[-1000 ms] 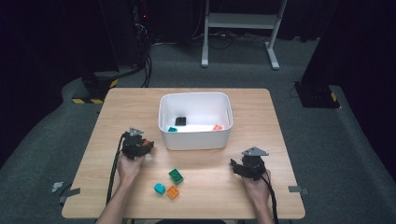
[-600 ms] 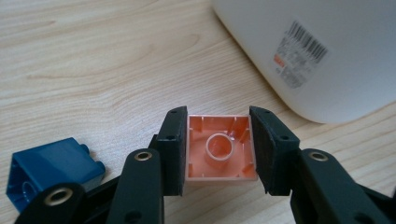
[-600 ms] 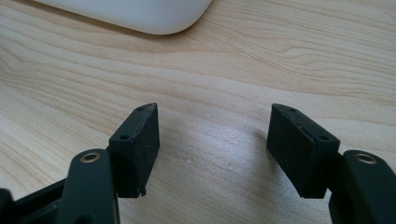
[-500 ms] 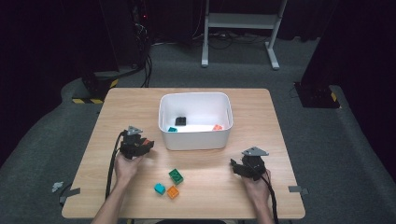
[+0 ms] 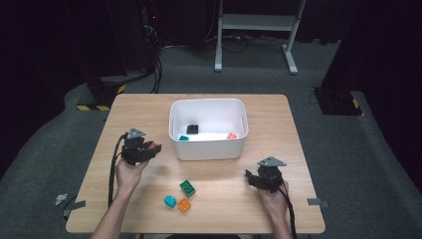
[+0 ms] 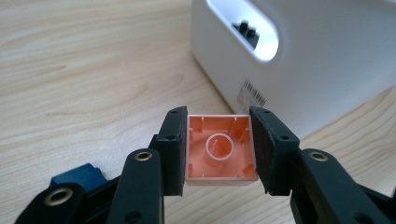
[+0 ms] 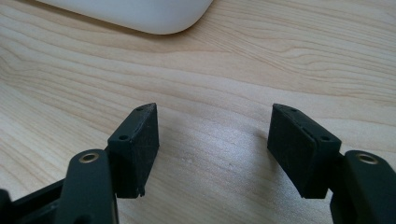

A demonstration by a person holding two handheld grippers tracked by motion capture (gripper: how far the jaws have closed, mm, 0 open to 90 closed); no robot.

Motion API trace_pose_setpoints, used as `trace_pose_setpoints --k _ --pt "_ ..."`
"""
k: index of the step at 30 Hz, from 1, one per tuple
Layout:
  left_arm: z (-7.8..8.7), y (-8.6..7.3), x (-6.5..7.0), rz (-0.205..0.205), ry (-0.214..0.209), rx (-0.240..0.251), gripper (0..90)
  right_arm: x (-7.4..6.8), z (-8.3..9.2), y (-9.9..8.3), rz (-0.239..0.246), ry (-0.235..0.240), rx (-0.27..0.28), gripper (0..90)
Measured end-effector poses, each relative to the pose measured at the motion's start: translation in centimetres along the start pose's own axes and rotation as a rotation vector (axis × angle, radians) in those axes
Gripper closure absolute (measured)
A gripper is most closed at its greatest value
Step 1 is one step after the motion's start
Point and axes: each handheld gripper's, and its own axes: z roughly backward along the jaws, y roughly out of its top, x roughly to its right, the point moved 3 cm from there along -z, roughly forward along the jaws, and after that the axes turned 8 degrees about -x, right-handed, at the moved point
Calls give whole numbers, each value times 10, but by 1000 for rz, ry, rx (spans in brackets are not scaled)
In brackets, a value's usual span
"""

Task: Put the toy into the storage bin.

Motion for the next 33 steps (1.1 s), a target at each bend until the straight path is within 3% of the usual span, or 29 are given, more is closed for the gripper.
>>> trace_pose_setpoints --k 6,23,33 --pt "15 14 7 -17 -22 27 589 0 0 0 0 0 0 336" --pt "31 38 21 -69 -57 29 588 0 0 0 2 0 -1 336" --pt "41 57 26 -70 -89 52 589 0 0 0 2 0 -1 336"
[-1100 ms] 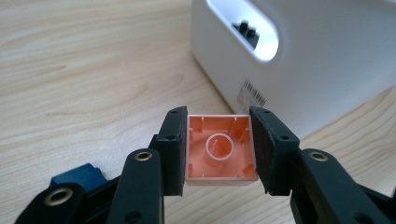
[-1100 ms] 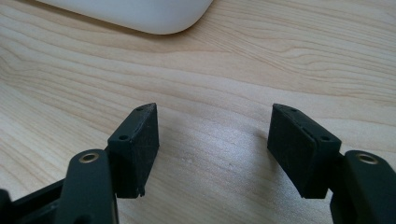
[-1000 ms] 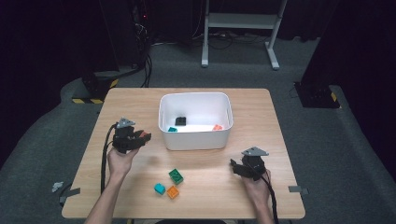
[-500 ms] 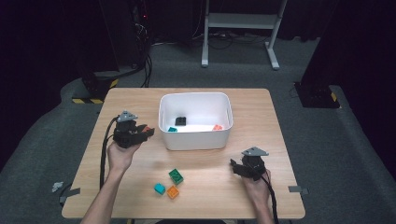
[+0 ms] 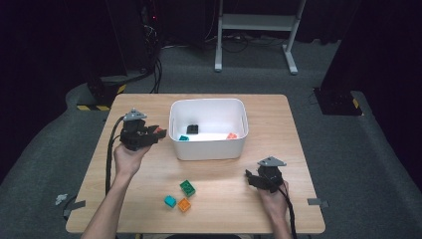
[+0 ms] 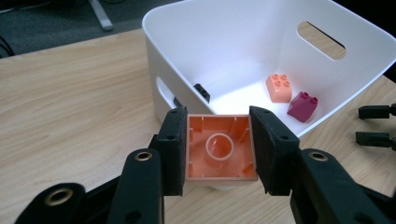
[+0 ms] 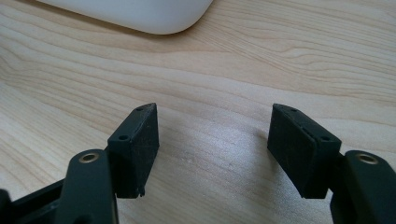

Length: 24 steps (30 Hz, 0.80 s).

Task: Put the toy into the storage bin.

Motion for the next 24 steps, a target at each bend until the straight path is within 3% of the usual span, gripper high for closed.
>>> trace_pose_setpoints --k 12,19,24 --pt "-11 33 19 -46 -33 -12 588 0 0 0 3 1 0 336" --pt "-33 45 33 -66 -46 -27 588 0 0 0 1 1 0 336" --pt "-46 48 37 -67 -47 -40 587 0 0 0 1 1 0 336"
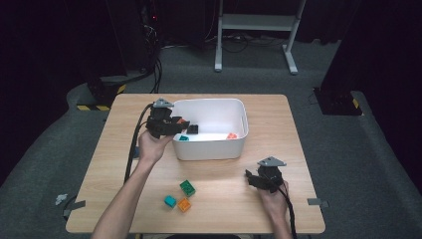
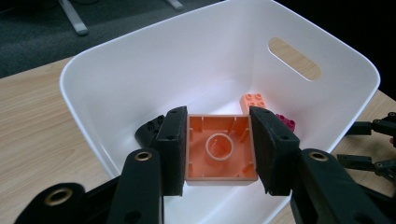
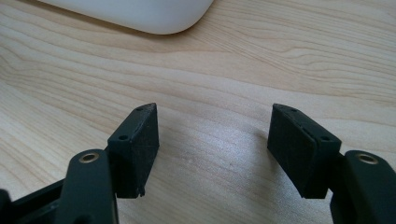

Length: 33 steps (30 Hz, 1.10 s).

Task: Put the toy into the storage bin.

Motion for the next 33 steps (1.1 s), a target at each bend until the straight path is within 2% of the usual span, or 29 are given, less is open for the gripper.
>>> trace_pose_setpoints --k 12,33 --pt "-16 1 -1 -6 22 -24 585 0 0 0 0 0 0 336" --pt "-30 1 0 -9 14 -51 578 0 0 0 0 0 0 336"
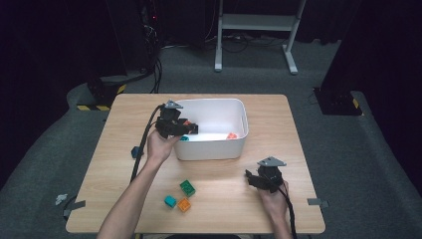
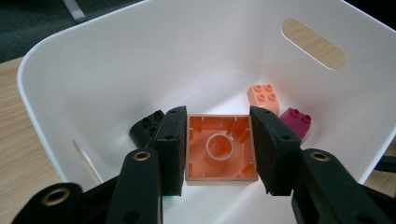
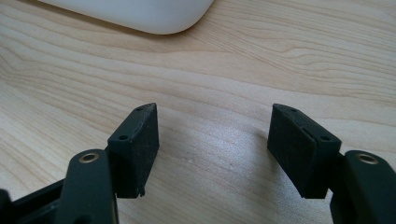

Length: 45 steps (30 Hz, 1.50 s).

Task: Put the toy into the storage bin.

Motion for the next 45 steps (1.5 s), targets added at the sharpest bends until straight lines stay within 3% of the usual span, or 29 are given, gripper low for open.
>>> trace_pose_setpoints --k 9,17,27,32,37,45 --pt "0 -1 0 0 18 -5 462 0 0 0 0 0 0 336" --pt "18 -9 -3 7 31 37 402 0 0 0 0 0 0 336" --pt "49 -34 -14 34 52 87 389 0 0 0 0 0 0 336" --pt "62 -51 -19 40 82 101 381 0 0 0 2 0 0 336" --pt "69 -63 -23 60 86 109 379 0 0 0 0 0 0 336" --pt "77 -89 -34 96 129 112 377 0 0 0 0 0 0 336"
